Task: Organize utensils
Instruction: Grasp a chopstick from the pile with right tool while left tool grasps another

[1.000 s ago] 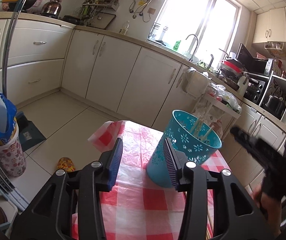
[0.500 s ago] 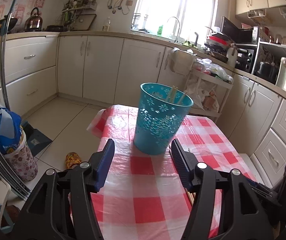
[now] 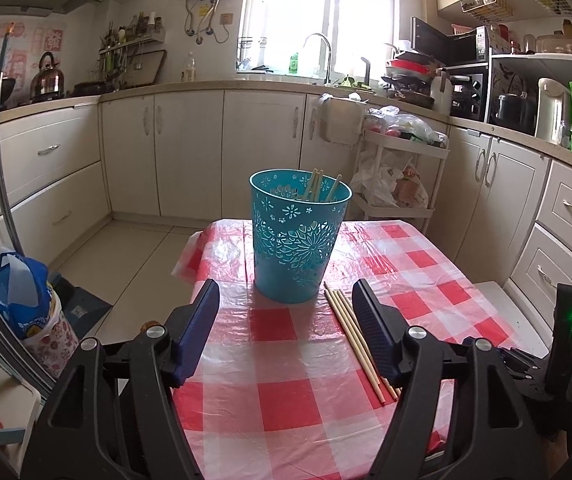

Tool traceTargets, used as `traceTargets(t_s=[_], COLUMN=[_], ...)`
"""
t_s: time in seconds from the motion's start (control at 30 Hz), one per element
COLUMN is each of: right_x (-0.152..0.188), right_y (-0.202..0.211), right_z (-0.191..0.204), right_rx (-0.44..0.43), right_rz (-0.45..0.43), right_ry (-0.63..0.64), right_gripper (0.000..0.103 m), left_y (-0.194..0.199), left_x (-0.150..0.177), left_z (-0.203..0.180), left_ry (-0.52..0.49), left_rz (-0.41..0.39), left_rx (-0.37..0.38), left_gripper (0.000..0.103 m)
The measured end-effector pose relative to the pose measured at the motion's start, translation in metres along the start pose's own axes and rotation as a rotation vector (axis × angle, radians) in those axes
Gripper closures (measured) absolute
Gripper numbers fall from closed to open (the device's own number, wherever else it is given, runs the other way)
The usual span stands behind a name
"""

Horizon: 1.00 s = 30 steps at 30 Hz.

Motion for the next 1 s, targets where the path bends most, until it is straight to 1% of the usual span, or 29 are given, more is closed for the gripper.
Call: traceTargets(t_s=[0.03,0.1,0.17,0.23,0.3,0.33,0.37,0.4,0.5,0.57,0.63,0.73,0.77,0.8,0.9,0.97,1.0], right_x=[0.000,0.000,-0.002,-0.007,-0.015,-0.019,-0.023,-0.025,-0.033,-0.036,-0.039,-0.041,-0.042,-0.041,-0.046,-0.046,-0.046], right_y=[-0.001,-0.005,-0.009,-0.018,-0.030,-0.038,-0.045,-0.053,-0.084,-0.102,-0.116,-0.130,-0.130,-0.130,-0.123,-0.115,-0.111], right_z=[0.000,0.002,0.004,0.007,0.011,0.014,0.018,0.021,0.028,0.029,0.027,0.023,0.023,0.020,0.005,-0.007,-0.011], right_rx=[-0.001,0.000,0.001,0.006,0.026,0.031,0.036,0.046,0.072,0.090,0.114,0.120,0.137,0.164,0.161,0.160,0.155], right_rz=[0.002,0.009,0.021,0.031,0.046,0.057,0.069,0.083,0.136,0.169,0.184,0.225,0.216,0.223,0.245,0.249,0.249], right_ry=[0.001,0.003,0.000,0.002,0.019,0.035,0.053,0.074,0.138,0.160,0.172,0.165,0.192,0.219,0.170,0.140,0.128], right_gripper=[0.047,0.042,0.040,0.040,0.041,0.044,0.054,0.061,0.072,0.077,0.079,0.086,0.092,0.095,0.097,0.097,0.097], left_y=[-0.002,-0.007,-0.014,-0.023,-0.035,-0.040,-0.048,-0.055,-0.075,-0.088,-0.103,-0.127,-0.137,-0.147,-0.176,-0.192,-0.200], left_x=[0.001,0.005,0.009,0.013,0.019,0.022,0.027,0.031,0.038,0.041,0.042,0.041,0.040,0.041,0.044,0.046,0.047], left_z=[0.002,0.003,0.005,0.006,0.010,0.011,0.013,0.014,0.011,0.006,-0.001,-0.018,-0.024,-0.030,-0.044,-0.052,-0.056], left_ry=[0.002,0.004,0.003,0.005,0.018,0.024,0.034,0.042,0.062,0.067,0.069,0.078,0.081,0.084,0.099,0.090,0.066], left_rz=[0.004,0.020,0.037,0.058,0.099,0.112,0.139,0.161,0.217,0.243,0.264,0.293,0.307,0.322,0.373,0.393,0.406], left_rx=[-0.001,-0.001,-0.003,0.002,0.011,0.013,0.022,0.029,0.052,0.074,0.092,0.137,0.150,0.162,0.180,0.177,0.157], left_gripper=[0.037,0.036,0.035,0.032,0.029,0.028,0.028,0.027,0.024,0.024,0.024,0.024,0.024,0.024,0.024,0.025,0.031])
Point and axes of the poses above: each gripper's, at about its wrist camera, not at the fingertips, and y roughly against the way its jaws point, z to its left, x to its underside, the point moved 5 cm from there along -y, roughly the way its jaws point, and after that the axes turned 12 degrees about -y, right-handed, at the moved point
